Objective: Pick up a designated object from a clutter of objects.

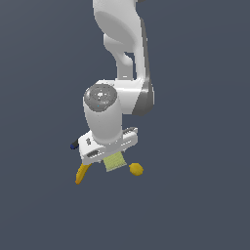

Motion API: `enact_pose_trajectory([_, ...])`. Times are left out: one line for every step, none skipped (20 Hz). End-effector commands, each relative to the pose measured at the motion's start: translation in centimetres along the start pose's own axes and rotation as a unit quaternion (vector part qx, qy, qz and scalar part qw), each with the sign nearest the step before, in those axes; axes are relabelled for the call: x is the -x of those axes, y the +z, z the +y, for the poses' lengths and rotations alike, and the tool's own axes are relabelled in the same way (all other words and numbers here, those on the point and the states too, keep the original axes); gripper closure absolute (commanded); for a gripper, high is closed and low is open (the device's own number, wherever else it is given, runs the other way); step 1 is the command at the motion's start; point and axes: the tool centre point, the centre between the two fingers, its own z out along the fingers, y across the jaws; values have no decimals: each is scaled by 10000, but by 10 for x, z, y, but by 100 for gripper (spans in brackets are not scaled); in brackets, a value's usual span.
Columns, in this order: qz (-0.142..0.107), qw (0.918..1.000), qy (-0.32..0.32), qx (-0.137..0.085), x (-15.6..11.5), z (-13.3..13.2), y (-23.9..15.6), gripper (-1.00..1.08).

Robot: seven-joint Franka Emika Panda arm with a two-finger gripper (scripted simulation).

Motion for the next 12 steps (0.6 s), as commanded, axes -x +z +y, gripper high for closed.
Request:
enact_pose_trajectory([7, 10000, 0, 5, -3, -9, -31, 108])
enact_pose_trajectory([6, 10000, 0, 7, -4, -12, -43, 108])
enact_pose_trajectory([6, 10000, 0, 7, -5, -16, -55, 108])
enact_pose_trajectory([6, 10000, 0, 7, -6, -19, -67, 108])
enact_pose_trajectory([6, 10000, 0, 7, -8, -22, -79, 108])
enact_pose_trajectory([6, 10000, 0, 7, -9, -26, -91, 108])
enact_pose_trajectory([6, 10000, 0, 7, -10, -29, -102, 108])
enact_pose_trajectory([5, 10000, -1, 9, -12, -33, -114, 108])
enact_pose_trajectory([5, 10000, -1, 9, -13, -36, -126, 108])
enact_pose_trajectory([5, 10000, -1, 9, -14, -39, -137, 108])
enact_pose_trajectory([5, 10000, -1, 9, -15, -42, -149, 108])
enact_pose_trajectory([5, 10000, -1, 9, -17, -45, -160, 108])
